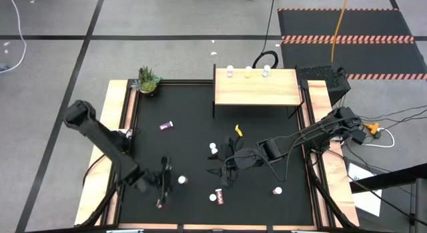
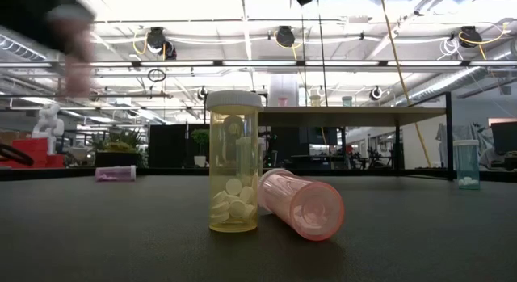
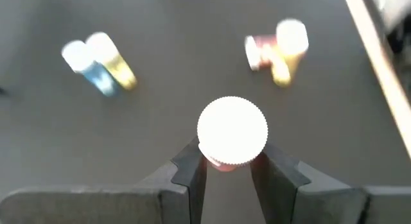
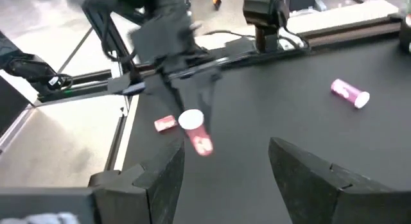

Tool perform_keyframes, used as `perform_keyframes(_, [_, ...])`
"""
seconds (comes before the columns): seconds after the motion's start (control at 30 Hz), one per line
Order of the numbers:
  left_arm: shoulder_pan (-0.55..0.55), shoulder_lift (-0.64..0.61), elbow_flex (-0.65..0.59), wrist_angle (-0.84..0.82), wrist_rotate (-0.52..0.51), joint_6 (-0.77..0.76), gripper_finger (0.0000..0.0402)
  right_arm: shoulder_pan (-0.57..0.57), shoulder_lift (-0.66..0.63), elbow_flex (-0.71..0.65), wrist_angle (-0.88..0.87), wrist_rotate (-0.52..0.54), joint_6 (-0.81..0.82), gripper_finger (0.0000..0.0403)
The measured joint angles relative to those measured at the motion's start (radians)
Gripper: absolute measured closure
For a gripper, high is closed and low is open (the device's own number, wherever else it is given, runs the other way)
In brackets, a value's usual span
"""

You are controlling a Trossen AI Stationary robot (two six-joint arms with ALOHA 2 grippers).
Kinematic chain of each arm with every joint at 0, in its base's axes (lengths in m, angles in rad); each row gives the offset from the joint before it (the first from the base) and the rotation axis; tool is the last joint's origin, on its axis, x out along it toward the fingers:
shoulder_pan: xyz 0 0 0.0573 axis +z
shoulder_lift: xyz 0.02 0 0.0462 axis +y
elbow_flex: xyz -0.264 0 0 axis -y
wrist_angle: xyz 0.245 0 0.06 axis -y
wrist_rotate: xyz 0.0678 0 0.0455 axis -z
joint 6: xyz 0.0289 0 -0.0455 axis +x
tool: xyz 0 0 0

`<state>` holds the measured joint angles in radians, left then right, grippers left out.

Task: Pick and place medicine bottles onto shelf by color
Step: Put the middle pink pill bottle on the shelf

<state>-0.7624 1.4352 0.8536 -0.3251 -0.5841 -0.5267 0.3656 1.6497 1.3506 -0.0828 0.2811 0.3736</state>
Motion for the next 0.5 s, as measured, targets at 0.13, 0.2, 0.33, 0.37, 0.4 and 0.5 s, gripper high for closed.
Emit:
perform_keyframes(0.13, [0.143,-0.082,0.0,0.103,0.093,0.158,0.0291,-0.015,0.0,0.0,0.006,-0.002,-0.021,0.0184])
perform_keyframes(0.2, [0.208,-0.094,0.0,0.17,0.159,0.224,0.0291,-0.038,0.0,0.0,0.006,-0.013,-0.005,0.0184])
perform_keyframes(0.33, [0.309,-0.093,0.001,0.267,0.274,0.294,0.0291,-0.08,0.007,0.0,0.016,-0.06,-0.079,0.0184])
perform_keyframes(0.37, [0.33,-0.093,0.001,0.283,0.291,0.3,0.0291,-0.087,0.009,0.0,0.014,-0.073,-0.111,0.0184])
perform_keyframes(0.4, [0.349,-0.094,0.001,0.285,0.297,0.303,0.0291,-0.094,0.01,0.0,0.014,-0.079,-0.132,0.0184])
perform_keyframes(0.5, [0.396,-0.093,0.001,0.279,0.303,0.306,0.0291,-0.113,0.009,0.0,0.022,-0.125,-0.174,0.0183])
